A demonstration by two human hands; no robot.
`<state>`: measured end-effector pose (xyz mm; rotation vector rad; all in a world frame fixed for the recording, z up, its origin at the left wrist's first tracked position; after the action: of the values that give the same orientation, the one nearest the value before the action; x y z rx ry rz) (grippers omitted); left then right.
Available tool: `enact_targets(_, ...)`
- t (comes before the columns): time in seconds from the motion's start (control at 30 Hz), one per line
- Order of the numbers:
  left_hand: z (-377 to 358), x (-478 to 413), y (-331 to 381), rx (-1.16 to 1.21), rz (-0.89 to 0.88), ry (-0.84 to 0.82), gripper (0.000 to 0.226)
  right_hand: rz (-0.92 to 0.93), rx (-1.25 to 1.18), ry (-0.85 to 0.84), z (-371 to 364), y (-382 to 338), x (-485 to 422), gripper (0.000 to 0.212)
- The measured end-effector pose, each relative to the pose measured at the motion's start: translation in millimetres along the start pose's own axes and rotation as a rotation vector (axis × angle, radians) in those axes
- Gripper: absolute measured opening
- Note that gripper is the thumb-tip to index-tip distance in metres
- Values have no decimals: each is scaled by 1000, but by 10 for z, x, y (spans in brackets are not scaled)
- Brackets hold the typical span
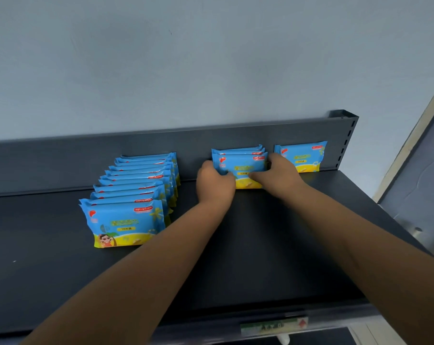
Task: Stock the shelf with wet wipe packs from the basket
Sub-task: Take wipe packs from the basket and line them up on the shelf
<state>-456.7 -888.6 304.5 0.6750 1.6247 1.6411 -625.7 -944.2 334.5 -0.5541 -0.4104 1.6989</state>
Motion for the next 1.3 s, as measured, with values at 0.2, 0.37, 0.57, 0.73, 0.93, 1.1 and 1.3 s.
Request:
enact_targets(0.2,100,12,-18,7,0,53,28,45,-44,3,-87,-71,23,40)
enact_targets(0.37,142,24,7,13,-16,66,28,49,-31,-5,-81,-110,67,41)
enact_targets(0.57,124,97,102,-25,-104,83,45,78,-5,41,-41,-164,116,42)
enact_targets(0.73,73,214,234,-50,-190,67,60,106,30,124,47,-200,180,49)
enact_targets(0.93,118,377,520,-278,-388,44,62,126,-22,153,188,-289,323,52)
enact_targets(1.1,140,668,857,-546,-674,-34,61,188,-46,210,459,-420,595,58)
enact_targets(1.3,533,876,1136,-894,-675,-7,67,377,108,288,591,-820,995,52)
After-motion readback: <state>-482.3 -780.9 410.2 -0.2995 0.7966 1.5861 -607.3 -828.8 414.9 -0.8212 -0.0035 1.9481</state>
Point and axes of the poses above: each hand's wrist, its own x-axis away from the middle knuckle, its own z-axis out of the back of the hand, y = z × x, the point moved 6 cm from there along -x, towards the middle knuckle, and after that the axes turned 12 degrees about x, right-handed, at the moved point
